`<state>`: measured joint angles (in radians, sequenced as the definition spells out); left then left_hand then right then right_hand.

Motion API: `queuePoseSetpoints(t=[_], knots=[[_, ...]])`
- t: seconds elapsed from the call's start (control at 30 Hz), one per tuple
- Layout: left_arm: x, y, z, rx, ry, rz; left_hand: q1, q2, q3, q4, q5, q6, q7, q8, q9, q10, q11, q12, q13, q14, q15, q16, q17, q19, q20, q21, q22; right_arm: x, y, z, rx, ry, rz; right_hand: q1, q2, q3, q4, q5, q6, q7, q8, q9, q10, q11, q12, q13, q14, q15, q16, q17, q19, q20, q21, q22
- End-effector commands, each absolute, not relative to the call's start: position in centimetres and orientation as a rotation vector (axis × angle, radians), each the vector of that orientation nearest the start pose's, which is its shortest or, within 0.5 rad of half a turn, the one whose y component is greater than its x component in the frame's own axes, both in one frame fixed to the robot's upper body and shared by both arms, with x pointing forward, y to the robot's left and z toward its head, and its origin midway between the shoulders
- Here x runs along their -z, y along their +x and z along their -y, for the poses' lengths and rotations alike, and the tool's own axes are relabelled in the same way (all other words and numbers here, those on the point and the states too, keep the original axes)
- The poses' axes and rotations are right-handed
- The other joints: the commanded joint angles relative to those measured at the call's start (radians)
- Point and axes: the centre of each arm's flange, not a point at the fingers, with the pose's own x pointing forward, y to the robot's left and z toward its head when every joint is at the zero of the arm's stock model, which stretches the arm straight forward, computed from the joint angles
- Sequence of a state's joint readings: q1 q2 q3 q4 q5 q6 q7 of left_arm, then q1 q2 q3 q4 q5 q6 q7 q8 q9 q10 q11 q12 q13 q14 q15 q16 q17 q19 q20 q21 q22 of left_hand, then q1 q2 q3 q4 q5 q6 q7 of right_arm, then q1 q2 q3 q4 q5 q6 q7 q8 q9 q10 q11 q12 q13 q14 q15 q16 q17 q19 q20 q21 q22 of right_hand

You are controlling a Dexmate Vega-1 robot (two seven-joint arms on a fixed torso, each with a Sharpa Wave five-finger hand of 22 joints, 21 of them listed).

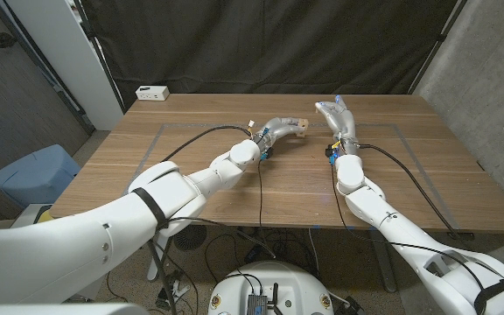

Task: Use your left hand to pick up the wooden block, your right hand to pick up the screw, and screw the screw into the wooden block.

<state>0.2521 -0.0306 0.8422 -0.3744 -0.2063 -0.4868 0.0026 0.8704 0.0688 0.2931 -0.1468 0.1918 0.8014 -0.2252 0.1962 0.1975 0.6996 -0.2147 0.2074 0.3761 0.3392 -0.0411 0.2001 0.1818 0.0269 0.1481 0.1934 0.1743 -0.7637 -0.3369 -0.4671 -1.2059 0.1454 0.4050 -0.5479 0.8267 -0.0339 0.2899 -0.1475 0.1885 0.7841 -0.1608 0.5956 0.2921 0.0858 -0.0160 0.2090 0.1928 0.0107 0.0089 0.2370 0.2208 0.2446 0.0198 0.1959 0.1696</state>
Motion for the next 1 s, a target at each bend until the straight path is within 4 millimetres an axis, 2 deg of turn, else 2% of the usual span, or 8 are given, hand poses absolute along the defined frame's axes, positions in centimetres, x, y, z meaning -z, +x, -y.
queuePoseSetpoints(t=[0.03, 0.53, 1.0], knots=[[-0.7, 72.2, -1.9, 0.439, 0.491, 0.523, -0.009, 0.003, 0.005, 0.002, 0.008, 0.003, 0.002, 0.006, 0.002, -0.004, 0.000, 0.004, -0.001, 0.004, -0.076, -0.002, 0.001, -0.001, 0.002, 0.001, 0.003, 1.7, 66.0, 22.0, 0.246, -0.076, 0.809, 0.002, 0.009, 0.005, 0.000, -0.002, 0.007, 0.002, 0.008, -0.001, 0.003, -0.001, -0.001, 0.002, -0.003, -0.004, -0.003, 0.001, -0.002, -0.001, -0.001, 0.006], [-0.4, 72.1, -1.6, 0.448, 0.471, 0.519, -0.010, 0.004, 0.007, 0.001, 0.008, 0.003, 0.002, 0.006, 0.002, -0.004, 0.000, 0.005, 0.000, 0.004, -0.075, -0.003, 0.001, -0.001, 0.002, 0.001, 0.004, 2.2, 66.9, 21.4, 0.288, -0.032, 0.818, 0.007, 0.013, 0.006, -0.002, -0.002, 0.015, 0.004, 0.013, -0.002, 0.017, -0.007, 0.003, 0.003, 0.007, -0.011, -0.001, 0.001, -0.004, -0.007, -0.001, 0.006], [-1.1, 72.2, -0.8, 0.448, 0.461, 0.496, -0.013, 0.003, 0.007, 0.002, 0.008, 0.003, 0.002, 0.006, 0.002, -0.005, 0.000, 0.005, -0.001, 0.003, -0.075, -0.002, 0.001, -0.002, 0.000, 0.001, 0.004, 2.0, 67.3, 21.3, 0.324, -0.012, 0.828, 0.009, 0.015, 0.007, -0.002, -0.002, 0.018, 0.003, 0.015, -0.004, 0.022, -0.012, 0.003, 0.003, 0.008, -0.013, -0.002, 0.002, -0.004, -0.009, 0.000, 0.006]])
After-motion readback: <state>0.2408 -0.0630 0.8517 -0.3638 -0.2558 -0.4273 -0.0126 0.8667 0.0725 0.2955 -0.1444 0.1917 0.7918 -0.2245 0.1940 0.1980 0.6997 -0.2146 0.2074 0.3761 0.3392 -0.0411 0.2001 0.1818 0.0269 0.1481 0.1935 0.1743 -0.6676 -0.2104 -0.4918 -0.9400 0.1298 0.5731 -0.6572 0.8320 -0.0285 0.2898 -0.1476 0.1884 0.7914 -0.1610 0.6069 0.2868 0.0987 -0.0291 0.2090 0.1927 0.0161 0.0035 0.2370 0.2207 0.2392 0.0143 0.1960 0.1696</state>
